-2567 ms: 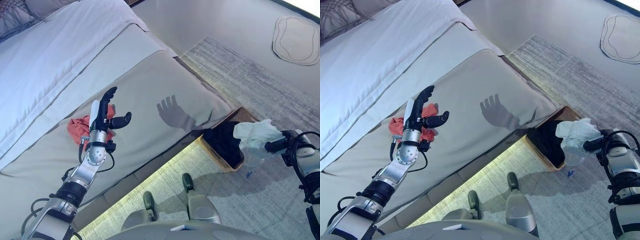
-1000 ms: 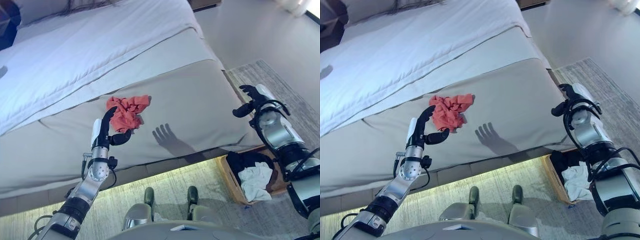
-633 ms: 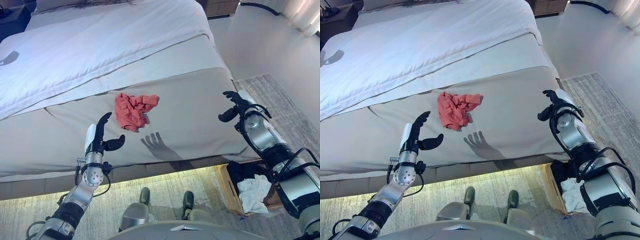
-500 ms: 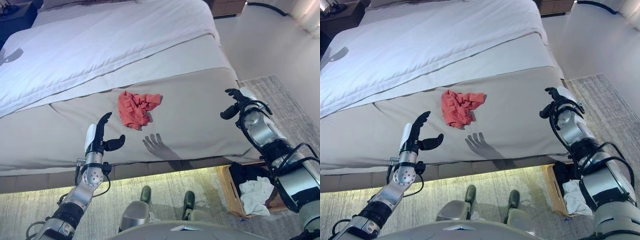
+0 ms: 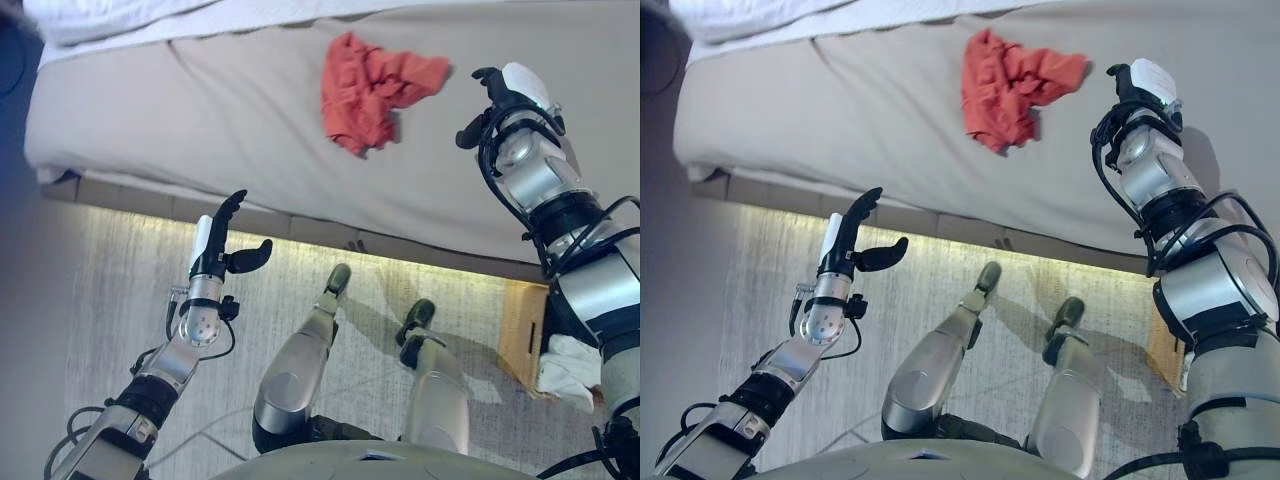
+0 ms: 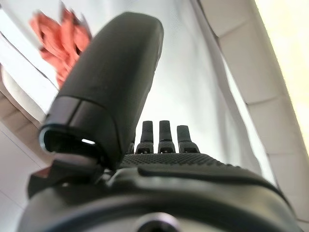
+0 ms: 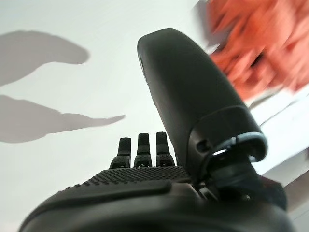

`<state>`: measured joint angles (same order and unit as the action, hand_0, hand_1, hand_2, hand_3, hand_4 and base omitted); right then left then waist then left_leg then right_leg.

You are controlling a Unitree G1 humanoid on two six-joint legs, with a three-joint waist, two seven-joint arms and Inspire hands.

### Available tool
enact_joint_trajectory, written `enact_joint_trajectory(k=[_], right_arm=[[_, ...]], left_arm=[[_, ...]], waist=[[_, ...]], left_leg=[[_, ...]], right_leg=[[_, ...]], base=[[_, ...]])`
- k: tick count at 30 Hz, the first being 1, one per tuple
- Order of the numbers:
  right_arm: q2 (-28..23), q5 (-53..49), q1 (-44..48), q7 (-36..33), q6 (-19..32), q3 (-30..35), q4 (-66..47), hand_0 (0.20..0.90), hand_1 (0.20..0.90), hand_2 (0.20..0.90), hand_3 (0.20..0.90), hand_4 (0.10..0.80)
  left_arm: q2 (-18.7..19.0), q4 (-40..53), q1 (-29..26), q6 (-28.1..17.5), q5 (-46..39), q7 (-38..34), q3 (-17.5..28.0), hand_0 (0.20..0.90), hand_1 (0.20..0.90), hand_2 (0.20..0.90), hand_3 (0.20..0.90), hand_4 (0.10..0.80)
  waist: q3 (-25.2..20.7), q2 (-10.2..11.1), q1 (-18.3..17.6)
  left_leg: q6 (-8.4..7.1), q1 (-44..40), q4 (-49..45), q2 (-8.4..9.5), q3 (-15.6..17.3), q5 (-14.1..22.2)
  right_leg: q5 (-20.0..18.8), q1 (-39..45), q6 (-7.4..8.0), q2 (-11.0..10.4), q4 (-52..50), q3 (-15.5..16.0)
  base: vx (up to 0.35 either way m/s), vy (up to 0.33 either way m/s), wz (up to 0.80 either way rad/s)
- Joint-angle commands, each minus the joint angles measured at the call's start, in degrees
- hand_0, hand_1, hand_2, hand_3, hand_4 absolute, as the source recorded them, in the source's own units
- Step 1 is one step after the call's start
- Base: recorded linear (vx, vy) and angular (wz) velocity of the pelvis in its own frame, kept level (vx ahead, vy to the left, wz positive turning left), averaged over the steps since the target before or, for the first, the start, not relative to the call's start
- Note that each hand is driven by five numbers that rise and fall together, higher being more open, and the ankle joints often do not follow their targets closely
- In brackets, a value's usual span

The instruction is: Pick up the clothes from the bed and place them into the basket

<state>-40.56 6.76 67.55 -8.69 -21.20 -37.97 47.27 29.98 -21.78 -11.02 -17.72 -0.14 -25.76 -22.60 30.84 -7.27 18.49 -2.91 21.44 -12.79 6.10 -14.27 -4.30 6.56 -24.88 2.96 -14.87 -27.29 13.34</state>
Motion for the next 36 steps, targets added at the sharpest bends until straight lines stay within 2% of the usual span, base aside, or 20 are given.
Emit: enact_joint_trajectory(k=[1, 3, 4, 5, 8, 16, 29, 35, 36], right_arm=[[-1.26, 1.24, 11.41, -5.55, 1.45, -3.71, -1.76, 0.9, 0.9, 0.9, 0.9, 0.8], [-0.95, 1.4, 12.35, -5.93, 1.88, -3.68, -1.1, 0.9, 0.9, 0.9, 0.9, 0.8], [-0.72, 1.76, 13.17, -5.45, 1.68, -3.82, -1.07, 0.9, 0.9, 0.9, 0.9, 0.8], [-0.66, 1.66, 13.35, -5.49, 1.56, -3.92, -1.04, 0.9, 0.9, 0.9, 0.9, 0.8], [-0.25, 0.67, 15.43, -5.81, 0.91, -4.6, -1.1, 0.9, 0.9, 0.9, 0.9, 0.8], [1.31, -1.42, 18.25, -5.0, 0.03, -4.64, 1.04, 0.9, 0.9, 0.9, 0.9, 0.8], [1.17, -2.69, 20.97, 2.15, 2.5, -6.71, 14.45, 0.9, 0.9, 0.9, 0.9, 0.8], [0.56, -4.44, 21.38, 5.95, 3.17, -7.74, 17.1, 0.9, 0.9, 0.9, 0.9, 0.8], [0.4, -4.96, 21.54, 6.0, 3.39, -7.91, 17.1, 0.625, 0.625, 0.625, 0.579, 0.479]], left_arm=[[5.13, 8.69, -0.7, -4.17, -1.89, -3.61, 1.32, 0.9, 0.9, 0.9, 0.9, 0.8], [5.32, 9.36, -0.5, -4.17, -2.0, -3.55, 1.22, 0.9, 0.9, 0.9, 0.9, 0.8], [5.52, 9.94, 0.02, -4.12, -2.21, -3.66, 1.15, 0.9, 0.9, 0.9, 0.9, 0.8], [5.53, 10.07, 0.09, -4.12, -2.2, -3.67, 1.18, 0.9, 0.9, 0.9, 0.9, 0.8], [5.83, 12.05, 1.3, -3.96, -3.06, -4.17, 1.7, 0.9, 0.9, 0.9, 0.9, 0.8], [6.63, 16.56, 3.78, -4.3, -3.84, -5.15, 3.29, 0.9, 0.9, 0.9, 0.9, 0.8], [7.5, 23.53, 8.14, -7.04, -5.59, -6.17, 4.98, 0.9, 0.9, 0.9, 0.9, 0.8], [7.89, 24.78, 8.96, -7.75, -5.1, -6.49, 4.9, 0.9, 0.9, 0.9, 0.9, 0.8], [8.07, 24.88, 9.15, -7.82, -5.25, -6.68, 4.98, 0.9, 0.9, 0.9, 0.9, 0.8]], waist=[[-1.05, 1.26, 0.34], [-1.05, 0.94, 0.86], [-1.05, 0.92, 1.3], [-1.05, 0.92, 1.37], [-1.05, 0.57, 2.43], [-1.05, 0.45, 4.26], [-1.05, -2.07, 7.1], [-1.05, -2.38, 7.59], [-1.05, -2.36, 7.66]], left_leg=[[3.82, 2.79, -7.38, 2.25, -0.29, 5.23], [4.16, 4.34, -8.83, 2.85, -0.3, 5.7], [4.37, 4.97, -10.57, 3.28, 0.24, 7.71], [4.41, 5.23, -10.85, 3.35, 0.29, 7.83], [4.89, 8.5, -14.63, 4.35, 0.53, 9.32], [5.64, 14.6, -21.69, 5.62, 1.1, 11.96], [7.34, 26.18, -33.31, 8.16, 1.12, 15.14], [7.69, 29.6, -36.78, 8.83, 1.02, 15.93], [7.82, 29.97, -37.26, 8.86, 1.07, 16.1]], right_leg=[[-0.09, 3.17, 0.0, -0.01, -2.22, -0.89], [0.26, 1.85, 0.06, -0.28, -3.68, -0.66], [2.05, 1.29, 0.43, -0.46, -5.58, -1.0], [2.18, 1.08, 0.43, -0.49, -5.85, -1.02], [3.14, -1.51, 0.27, -0.76, -9.05, -0.95], [5.26, -6.58, -0.42, -1.05, -15.88, -0.44], [9.14, -18.82, -1.8, -2.2, -29.18, -0.68], [10.28, -22.25, -2.34, -1.96, -32.23, -0.92], [10.55, -22.75, -2.5, -1.99, -32.65, -0.9]], base=[[0.003, 0.087, 0.25], [0.053, 0.08, 0.21], [0.095, 0.058, 0.2], [0.108, 0.063, 0.19], [0.048, 0.088, 0.12], [0.043, 0.055, 0.06], [0.021, 0.028, 0.12], [-0.005, -0.008, 0.04], [-0.035, -0.026, -0.02]])
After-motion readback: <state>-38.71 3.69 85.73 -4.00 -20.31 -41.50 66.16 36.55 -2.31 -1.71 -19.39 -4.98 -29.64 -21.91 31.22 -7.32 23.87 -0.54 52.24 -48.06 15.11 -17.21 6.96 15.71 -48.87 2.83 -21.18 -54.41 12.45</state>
